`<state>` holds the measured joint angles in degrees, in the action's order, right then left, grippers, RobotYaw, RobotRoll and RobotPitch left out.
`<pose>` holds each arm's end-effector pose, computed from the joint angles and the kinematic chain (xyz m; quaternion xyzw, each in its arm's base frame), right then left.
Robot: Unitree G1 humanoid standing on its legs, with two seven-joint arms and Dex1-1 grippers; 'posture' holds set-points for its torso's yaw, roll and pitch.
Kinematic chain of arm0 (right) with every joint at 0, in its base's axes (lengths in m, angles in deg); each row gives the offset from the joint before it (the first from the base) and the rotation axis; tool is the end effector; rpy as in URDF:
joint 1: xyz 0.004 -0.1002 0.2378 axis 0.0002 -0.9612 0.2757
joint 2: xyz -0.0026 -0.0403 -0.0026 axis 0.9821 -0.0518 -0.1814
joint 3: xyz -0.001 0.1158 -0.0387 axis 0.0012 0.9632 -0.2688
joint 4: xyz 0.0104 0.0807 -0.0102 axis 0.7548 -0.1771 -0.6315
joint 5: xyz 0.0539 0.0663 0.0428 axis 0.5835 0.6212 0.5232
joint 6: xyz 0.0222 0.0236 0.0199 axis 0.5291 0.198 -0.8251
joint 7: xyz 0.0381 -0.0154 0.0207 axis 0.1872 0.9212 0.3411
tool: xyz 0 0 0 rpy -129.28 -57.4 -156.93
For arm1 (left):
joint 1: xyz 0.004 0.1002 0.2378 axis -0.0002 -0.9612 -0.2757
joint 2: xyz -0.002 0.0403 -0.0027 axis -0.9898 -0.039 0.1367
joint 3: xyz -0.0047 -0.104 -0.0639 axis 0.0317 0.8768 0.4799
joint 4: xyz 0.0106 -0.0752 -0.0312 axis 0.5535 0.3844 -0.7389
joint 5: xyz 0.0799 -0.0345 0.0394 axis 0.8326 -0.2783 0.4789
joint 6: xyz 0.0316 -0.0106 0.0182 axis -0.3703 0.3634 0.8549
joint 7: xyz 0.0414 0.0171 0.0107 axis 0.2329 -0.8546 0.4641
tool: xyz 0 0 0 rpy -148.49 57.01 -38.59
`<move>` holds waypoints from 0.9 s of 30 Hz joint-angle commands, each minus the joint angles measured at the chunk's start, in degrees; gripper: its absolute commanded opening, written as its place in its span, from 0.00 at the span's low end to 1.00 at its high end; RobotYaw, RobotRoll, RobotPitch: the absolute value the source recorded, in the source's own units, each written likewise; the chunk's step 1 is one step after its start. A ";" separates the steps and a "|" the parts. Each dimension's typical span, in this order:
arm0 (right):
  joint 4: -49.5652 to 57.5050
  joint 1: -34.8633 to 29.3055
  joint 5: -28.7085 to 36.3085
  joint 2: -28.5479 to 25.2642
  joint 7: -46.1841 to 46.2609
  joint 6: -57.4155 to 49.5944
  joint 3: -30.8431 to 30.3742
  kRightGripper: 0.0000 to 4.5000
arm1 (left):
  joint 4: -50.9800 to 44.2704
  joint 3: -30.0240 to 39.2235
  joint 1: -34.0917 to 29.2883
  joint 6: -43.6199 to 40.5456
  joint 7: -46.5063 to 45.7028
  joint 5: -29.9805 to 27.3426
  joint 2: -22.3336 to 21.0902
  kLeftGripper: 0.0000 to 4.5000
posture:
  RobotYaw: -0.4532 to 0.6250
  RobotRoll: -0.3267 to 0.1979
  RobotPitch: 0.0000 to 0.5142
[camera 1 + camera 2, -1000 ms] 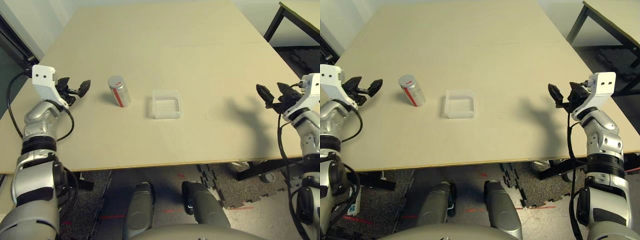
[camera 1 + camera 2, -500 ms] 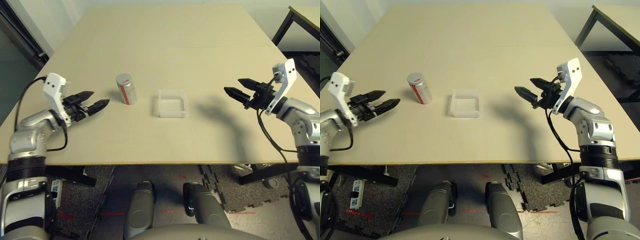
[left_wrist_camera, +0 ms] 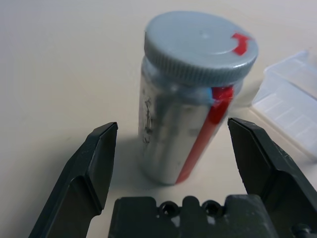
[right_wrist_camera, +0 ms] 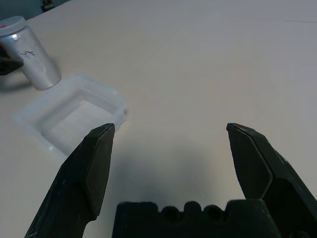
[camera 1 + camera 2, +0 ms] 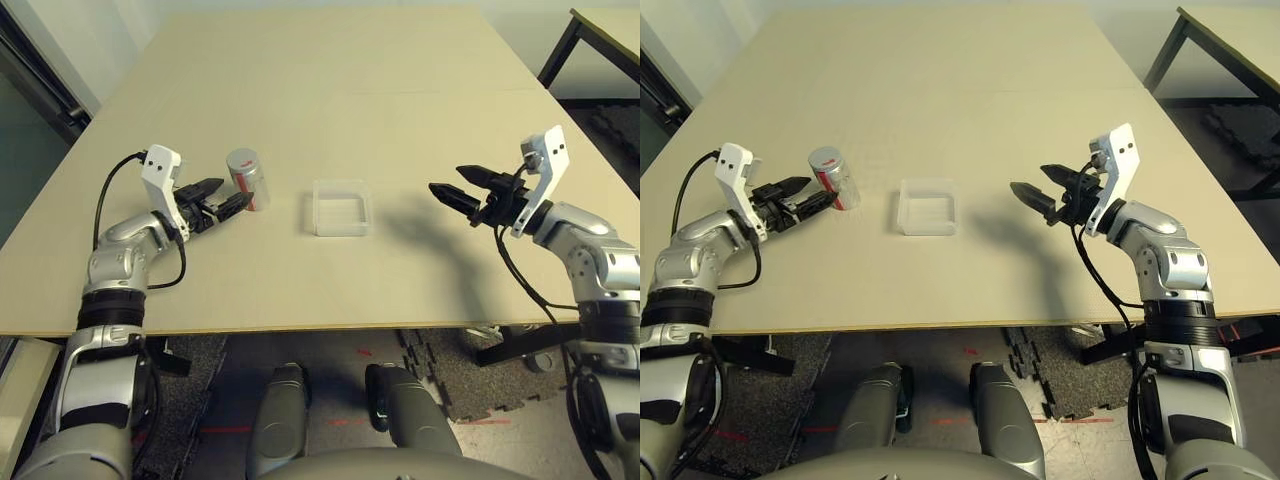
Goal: Pour the medicine from the bottle into the box.
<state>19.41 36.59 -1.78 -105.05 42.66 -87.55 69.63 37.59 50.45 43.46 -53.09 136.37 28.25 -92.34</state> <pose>0.2783 -0.2676 0.1305 0.0192 0.0459 0.3338 0.9413 0.3073 0.2929 0.1083 0.0008 0.0766 -0.2912 0.9536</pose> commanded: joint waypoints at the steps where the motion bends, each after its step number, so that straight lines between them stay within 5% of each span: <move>1: 1.47 -0.71 0.80 0.34 0.65 -0.43 0.63 1.00 | 3.43 -1.53 1.21 3.07 0.50 2.31 0.82 0.99 | 0.46 0.62 0.26; 13: 4.29 -0.81 1.89 2.03 -2.17 -0.33 -2.08 1.00 | 13.09 -3.03 4.86 12.08 -0.67 6.77 1.42 0.99 | 0.45 0.62 0.25; 17: 3.64 -0.47 1.28 1.95 -3.10 0.35 -2.83 1.00 | 14.62 -3.32 5.63 12.96 -0.46 7.32 1.72 0.84 | 0.45 0.62 0.24; 20: 3.44 0.15 0.91 1.12 -5.20 0.61 -3.95 1.00 | 14.99 -3.91 6.74 13.15 0.41 7.64 2.21 0.61 | 0.46 0.62 0.24; 27: 3.33 3.14 0.21 -1.74 -9.90 0.14 -6.54 1.00 | 11.13 -6.02 9.99 11.14 6.60 6.88 2.97 0.61 | 0.46 0.62 0.23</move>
<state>22.63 38.92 -1.32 -105.85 34.00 -87.26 64.15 50.37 45.28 52.62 -41.02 140.90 34.96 -89.35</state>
